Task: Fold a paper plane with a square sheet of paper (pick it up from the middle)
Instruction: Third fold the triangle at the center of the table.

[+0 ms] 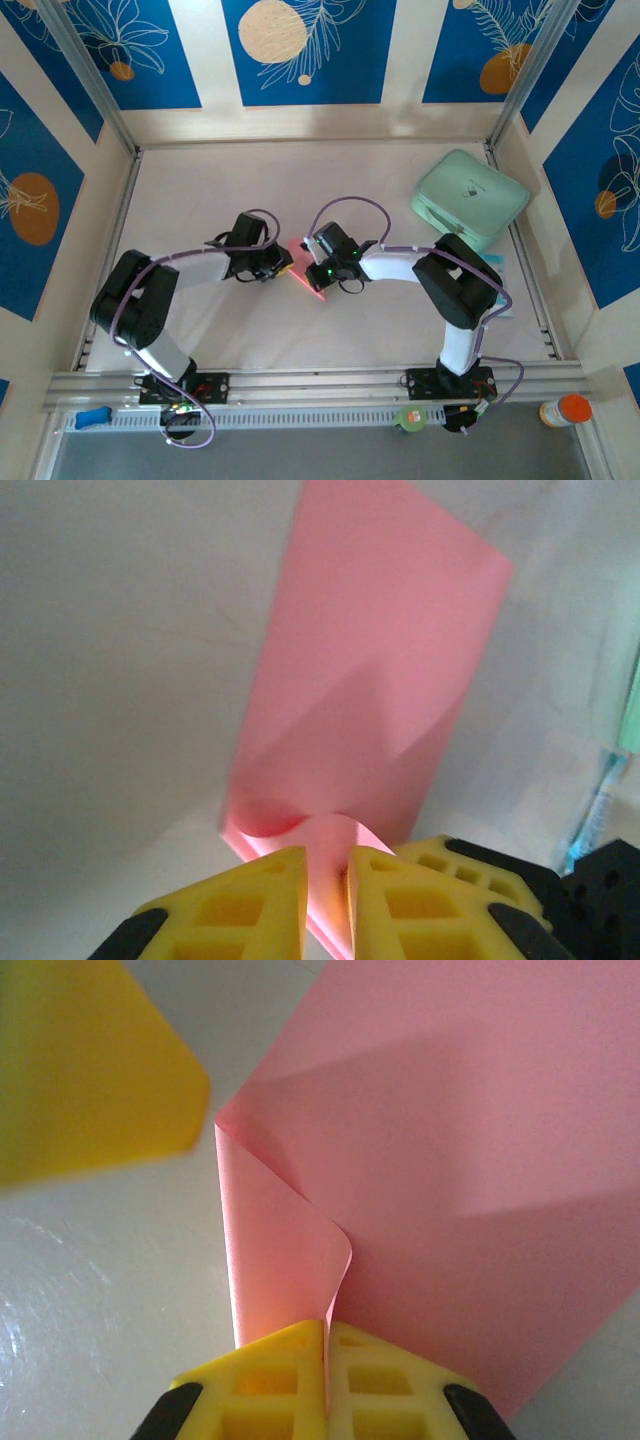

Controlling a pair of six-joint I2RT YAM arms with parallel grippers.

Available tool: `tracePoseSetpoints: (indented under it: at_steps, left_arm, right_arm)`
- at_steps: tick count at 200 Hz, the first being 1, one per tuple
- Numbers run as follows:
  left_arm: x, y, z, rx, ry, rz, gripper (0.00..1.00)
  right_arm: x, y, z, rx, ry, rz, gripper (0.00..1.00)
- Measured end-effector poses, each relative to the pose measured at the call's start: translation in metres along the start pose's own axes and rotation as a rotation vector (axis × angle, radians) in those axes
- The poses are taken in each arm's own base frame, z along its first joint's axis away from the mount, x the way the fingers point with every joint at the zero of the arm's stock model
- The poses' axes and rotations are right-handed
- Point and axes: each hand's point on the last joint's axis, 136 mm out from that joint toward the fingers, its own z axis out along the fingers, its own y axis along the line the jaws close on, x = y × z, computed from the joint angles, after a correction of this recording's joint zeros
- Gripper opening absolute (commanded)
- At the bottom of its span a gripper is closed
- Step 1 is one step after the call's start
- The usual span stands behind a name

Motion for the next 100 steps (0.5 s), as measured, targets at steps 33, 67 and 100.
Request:
tracePoseSetpoints:
  at_steps: [33, 67, 100]
  left_arm:
    - [0.012, -0.01, 0.006, 0.047, 0.011, -0.012, 0.15]
    - [0.013, -0.014, 0.01, 0.066, 0.013, -0.023, 0.15]
    - [0.014, -0.011, 0.013, 0.055, 0.019, -0.027, 0.15]
  right_arm:
    - [0.0, 0.0, 0.0, 0.0, 0.0, 0.0, 0.0]
    - [0.0, 0.0, 0.0, 0.0, 0.0, 0.0, 0.0]
    - [-0.002, 0.0, 0.001, 0.0, -0.001, 0.001, 0.0]
